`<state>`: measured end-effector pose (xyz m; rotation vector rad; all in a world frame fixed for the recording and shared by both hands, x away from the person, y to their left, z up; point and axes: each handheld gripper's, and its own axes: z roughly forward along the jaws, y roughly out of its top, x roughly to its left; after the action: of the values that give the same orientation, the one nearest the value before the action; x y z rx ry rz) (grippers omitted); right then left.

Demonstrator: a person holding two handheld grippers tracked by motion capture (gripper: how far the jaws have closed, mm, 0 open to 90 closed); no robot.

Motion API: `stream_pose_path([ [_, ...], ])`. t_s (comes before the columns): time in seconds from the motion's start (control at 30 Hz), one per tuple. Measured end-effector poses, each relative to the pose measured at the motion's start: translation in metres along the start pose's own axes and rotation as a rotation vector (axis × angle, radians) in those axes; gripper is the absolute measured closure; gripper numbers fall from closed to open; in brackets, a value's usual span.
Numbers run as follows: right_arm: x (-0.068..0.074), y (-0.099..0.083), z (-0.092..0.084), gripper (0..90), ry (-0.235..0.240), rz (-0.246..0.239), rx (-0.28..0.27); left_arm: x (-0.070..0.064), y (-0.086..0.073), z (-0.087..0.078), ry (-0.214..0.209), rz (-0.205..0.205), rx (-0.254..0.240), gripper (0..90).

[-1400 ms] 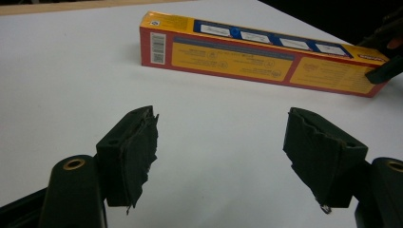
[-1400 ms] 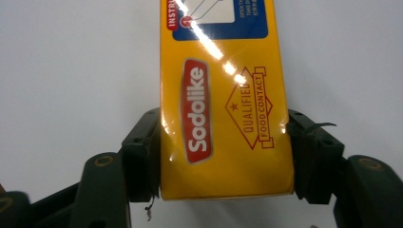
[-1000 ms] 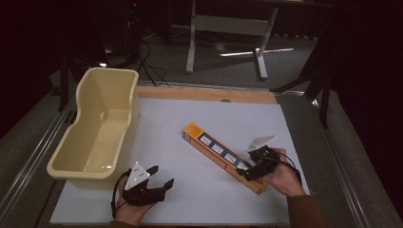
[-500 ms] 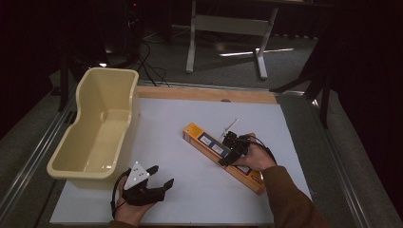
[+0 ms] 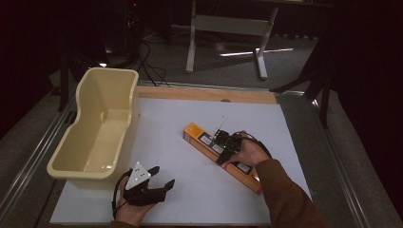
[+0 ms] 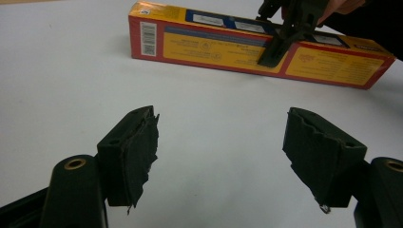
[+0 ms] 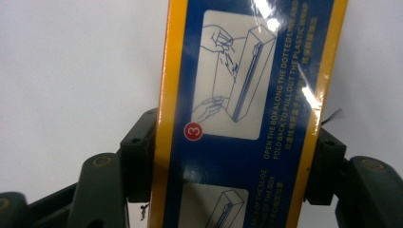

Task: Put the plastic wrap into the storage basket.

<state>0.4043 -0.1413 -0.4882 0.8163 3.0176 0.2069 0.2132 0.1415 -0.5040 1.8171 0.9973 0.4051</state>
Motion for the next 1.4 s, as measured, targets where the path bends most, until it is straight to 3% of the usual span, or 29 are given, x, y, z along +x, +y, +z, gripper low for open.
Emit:
stream_pose_path([
  [0.17, 0.002, 0.003, -0.001, 37.8, -0.023, 0.030, 0.064, 0.001, 0.000, -0.001, 0.000, -0.007, -0.001, 26.9],
  [0.33, 0.001, 0.002, -0.002, 38.3, -0.008, 0.056, 0.134, 0.002, 0.000, -0.001, -0.001, -0.009, -0.005, 26.9],
  [0.4, 0.000, 0.001, -0.002, 38.4, 0.015, 0.077, 0.144, 0.002, 0.001, -0.001, -0.001, -0.010, -0.006, 26.9],
  [0.47, -0.004, -0.001, -0.004, 38.5, 0.085, 0.131, 0.138, 0.002, 0.001, -0.001, 0.000, -0.012, -0.009, 26.9],
  [0.53, -0.006, -0.003, -0.005, 38.6, 0.121, 0.164, 0.129, 0.003, 0.000, -0.001, 0.001, -0.016, -0.009, 26.9],
  [0.67, -0.004, -0.005, -0.010, 38.6, 0.109, 0.182, 0.124, 0.003, 0.001, -0.002, 0.002, -0.014, -0.012, 26.9],
  [0.8, -0.005, -0.007, -0.017, 38.7, 0.103, 0.200, 0.085, 0.003, 0.001, -0.002, 0.003, -0.012, -0.012, 27.0],
  [0.93, -0.007, -0.009, -0.025, 38.8, 0.136, 0.245, 0.018, 0.002, 0.002, -0.003, 0.006, -0.011, -0.017, 27.0],
  [1.2, 0.001, -0.005, -0.041, 38.9, 0.141, 0.271, -0.103, 0.002, 0.002, -0.004, 0.008, -0.007, -0.022, 27.0],
  [1.4, 0.007, 0.001, -0.049, 38.9, 0.149, 0.271, -0.126, 0.001, 0.003, -0.005, 0.009, 0.000, -0.026, 27.0],
])
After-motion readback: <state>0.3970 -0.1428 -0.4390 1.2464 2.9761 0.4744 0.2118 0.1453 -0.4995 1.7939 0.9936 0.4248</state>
